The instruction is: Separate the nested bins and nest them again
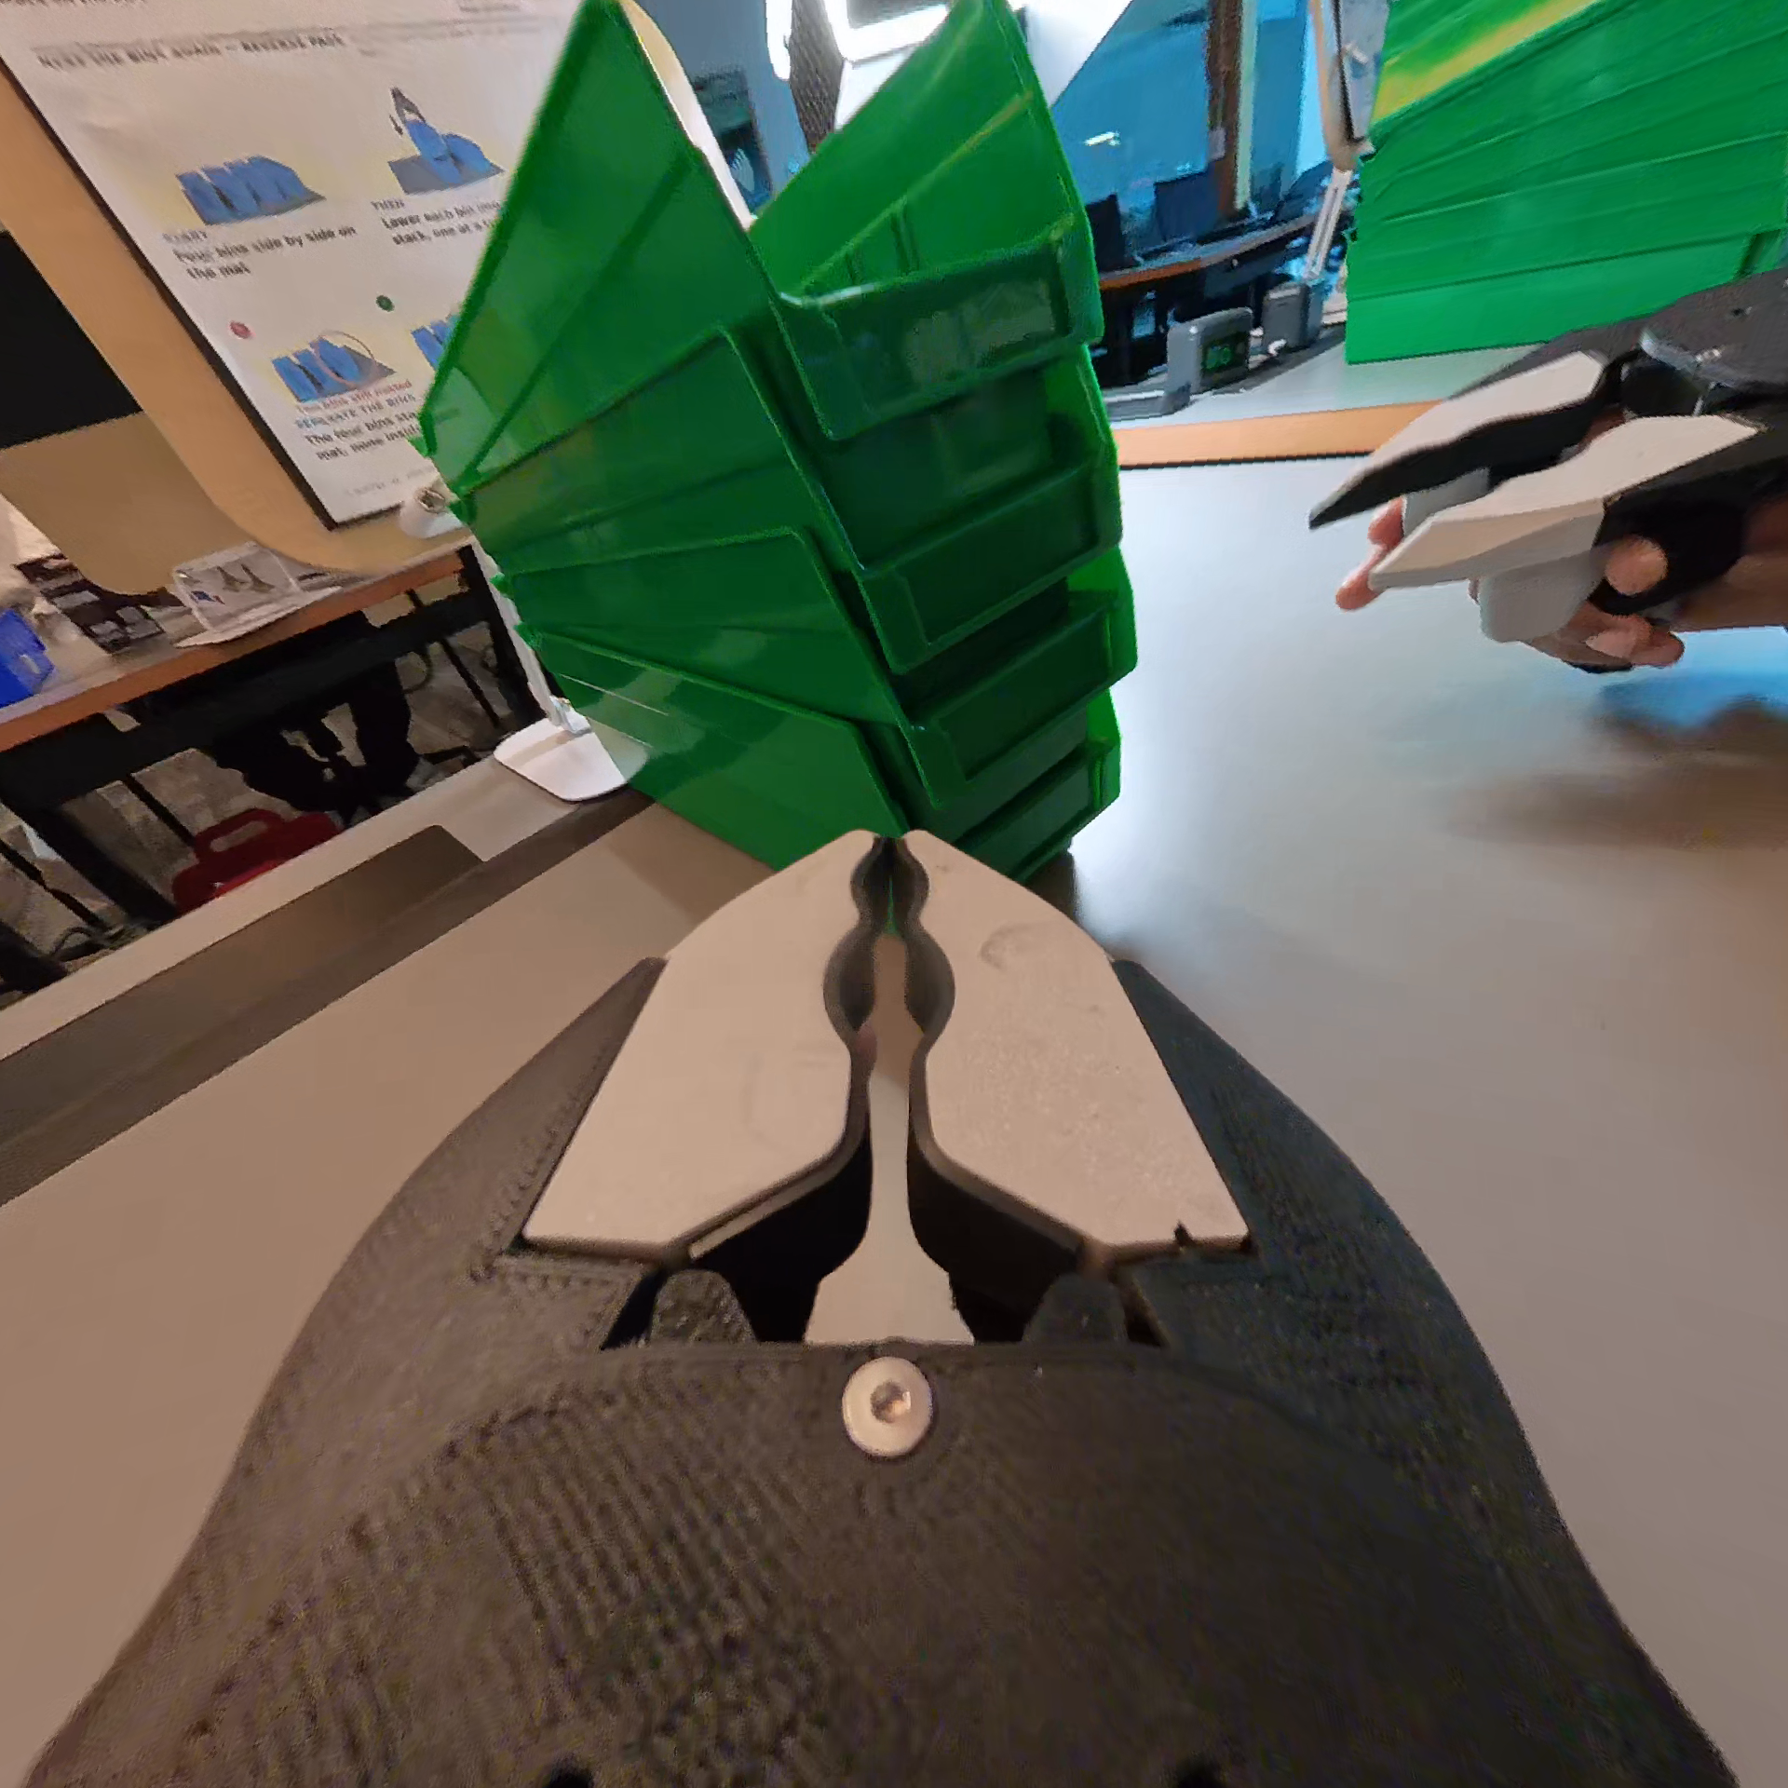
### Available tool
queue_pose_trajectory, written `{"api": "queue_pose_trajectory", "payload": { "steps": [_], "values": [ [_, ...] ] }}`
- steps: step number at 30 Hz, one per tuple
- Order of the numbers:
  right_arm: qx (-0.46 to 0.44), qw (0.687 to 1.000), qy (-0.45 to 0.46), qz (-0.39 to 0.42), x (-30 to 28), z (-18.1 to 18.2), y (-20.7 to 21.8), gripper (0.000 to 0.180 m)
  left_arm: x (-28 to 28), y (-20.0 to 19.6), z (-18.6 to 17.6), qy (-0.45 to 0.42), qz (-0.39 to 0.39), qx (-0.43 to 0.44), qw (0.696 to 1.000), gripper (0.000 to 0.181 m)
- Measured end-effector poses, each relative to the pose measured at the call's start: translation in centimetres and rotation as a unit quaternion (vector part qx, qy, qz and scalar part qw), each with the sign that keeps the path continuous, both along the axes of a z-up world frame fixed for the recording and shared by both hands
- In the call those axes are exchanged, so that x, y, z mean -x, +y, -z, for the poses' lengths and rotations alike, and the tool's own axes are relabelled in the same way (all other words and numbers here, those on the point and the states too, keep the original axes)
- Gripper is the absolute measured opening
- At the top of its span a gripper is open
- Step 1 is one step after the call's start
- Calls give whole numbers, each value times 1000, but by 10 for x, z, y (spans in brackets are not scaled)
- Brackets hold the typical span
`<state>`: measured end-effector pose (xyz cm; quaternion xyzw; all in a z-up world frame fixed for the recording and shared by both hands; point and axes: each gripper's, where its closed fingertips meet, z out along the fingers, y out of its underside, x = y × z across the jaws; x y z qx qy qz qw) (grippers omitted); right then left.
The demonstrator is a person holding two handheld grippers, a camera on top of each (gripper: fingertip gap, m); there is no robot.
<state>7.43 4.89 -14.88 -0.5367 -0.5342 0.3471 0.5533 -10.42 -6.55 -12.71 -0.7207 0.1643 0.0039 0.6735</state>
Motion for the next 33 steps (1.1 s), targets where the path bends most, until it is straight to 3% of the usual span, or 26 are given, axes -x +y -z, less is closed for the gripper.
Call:
{"api": "queue_pose_trajectory", "payload": {
  "steps": [8, 17, 28, 33],
  "values": [
    [-1, 1000, -17, 2, 3, 9, 0, 36, -9, 2, -53, 45, -16, -53, 997, 0],
    [4, 1000, -10, 1, -1, 6, 0, 34, -58, 46, -95, 163, 63, 4, 985, 3],
    [-4, 1000, -25, -8, 1, 10, -4, 34, -67, 83, -84, 330, 74, 190, 922, 45],
    [-11, 999, -34, -8, 1, 13, -5, 33, -63, 95, -62, 364, 85, 270, 887, 50]
  ]
}}
